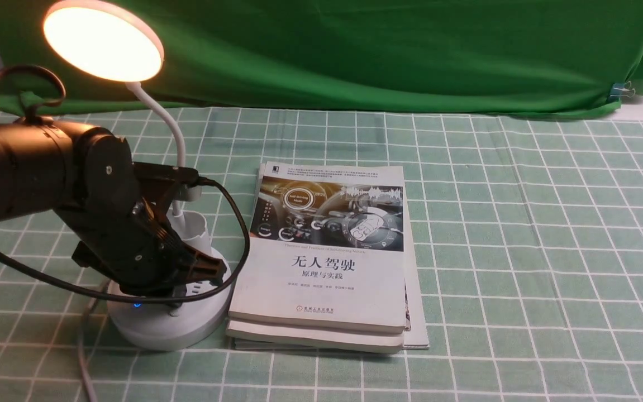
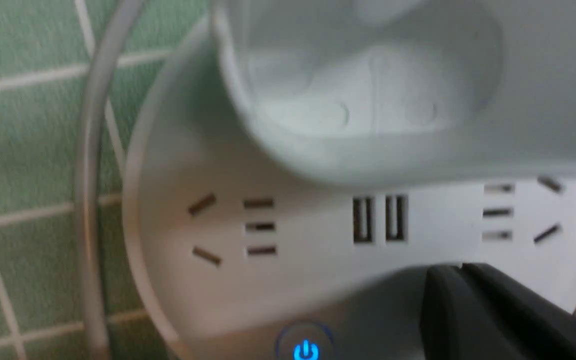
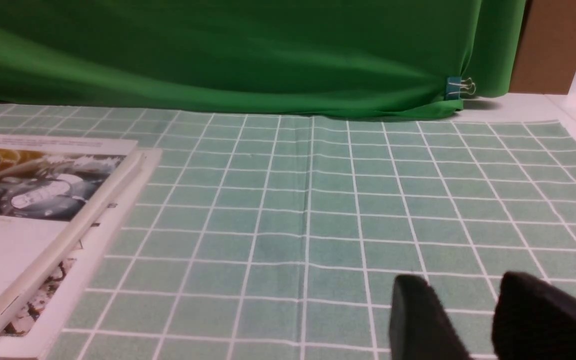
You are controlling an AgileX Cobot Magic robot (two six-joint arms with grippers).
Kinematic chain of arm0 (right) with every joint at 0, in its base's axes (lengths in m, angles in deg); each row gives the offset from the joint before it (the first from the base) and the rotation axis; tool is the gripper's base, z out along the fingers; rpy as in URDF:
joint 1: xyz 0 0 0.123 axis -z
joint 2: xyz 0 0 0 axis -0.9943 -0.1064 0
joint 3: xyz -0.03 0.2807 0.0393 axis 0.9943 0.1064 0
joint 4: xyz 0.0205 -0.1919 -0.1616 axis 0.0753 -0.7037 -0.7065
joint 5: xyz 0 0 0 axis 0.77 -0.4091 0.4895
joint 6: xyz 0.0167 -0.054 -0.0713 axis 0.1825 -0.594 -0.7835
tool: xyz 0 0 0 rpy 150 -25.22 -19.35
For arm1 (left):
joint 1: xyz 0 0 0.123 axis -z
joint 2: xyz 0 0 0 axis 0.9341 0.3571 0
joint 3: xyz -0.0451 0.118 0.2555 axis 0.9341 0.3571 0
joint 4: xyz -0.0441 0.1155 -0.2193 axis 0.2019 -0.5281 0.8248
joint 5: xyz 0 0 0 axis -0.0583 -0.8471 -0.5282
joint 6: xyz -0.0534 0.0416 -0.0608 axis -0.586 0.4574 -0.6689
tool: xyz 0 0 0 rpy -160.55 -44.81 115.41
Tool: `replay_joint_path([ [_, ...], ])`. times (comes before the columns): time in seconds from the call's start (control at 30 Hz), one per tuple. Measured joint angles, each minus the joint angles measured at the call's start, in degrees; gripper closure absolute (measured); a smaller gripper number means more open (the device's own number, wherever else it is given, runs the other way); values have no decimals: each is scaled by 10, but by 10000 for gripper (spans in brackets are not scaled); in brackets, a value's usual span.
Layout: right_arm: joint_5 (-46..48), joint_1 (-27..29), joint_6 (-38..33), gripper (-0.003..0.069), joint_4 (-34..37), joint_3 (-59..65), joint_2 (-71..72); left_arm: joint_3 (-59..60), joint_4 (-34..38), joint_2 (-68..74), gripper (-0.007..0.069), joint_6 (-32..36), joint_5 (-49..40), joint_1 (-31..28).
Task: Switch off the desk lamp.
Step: Use the left arm to press the button switch on the lamp holder
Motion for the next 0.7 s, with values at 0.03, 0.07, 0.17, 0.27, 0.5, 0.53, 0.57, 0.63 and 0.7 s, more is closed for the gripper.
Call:
replay_joint_path([
  [0.03,0,0,0,417,0,0,0,0,-1,0,622,0,1,0],
  [0.07,0,0,0,417,0,0,0,0,-1,0,622,0,2,0],
  [0.17,0,0,0,417,0,0,0,0,-1,0,622,0,2,0],
  [0.27,0,0,0,417,0,0,0,0,-1,1,622,0,2,0],
  [0.5,0,0,0,417,0,0,0,-14,0,35,622,0,2,0],
  [0.53,0,0,0,417,0,0,0,-17,0,36,622,0,0,0],
  [0.57,0,0,0,417,0,0,0,-18,1,39,622,0,0,0],
  [0.63,0,0,0,417,0,0,0,-19,1,39,622,0,0,0],
  [0.7,0,0,0,417,0,0,0,-19,1,35,622,0,0,0],
])
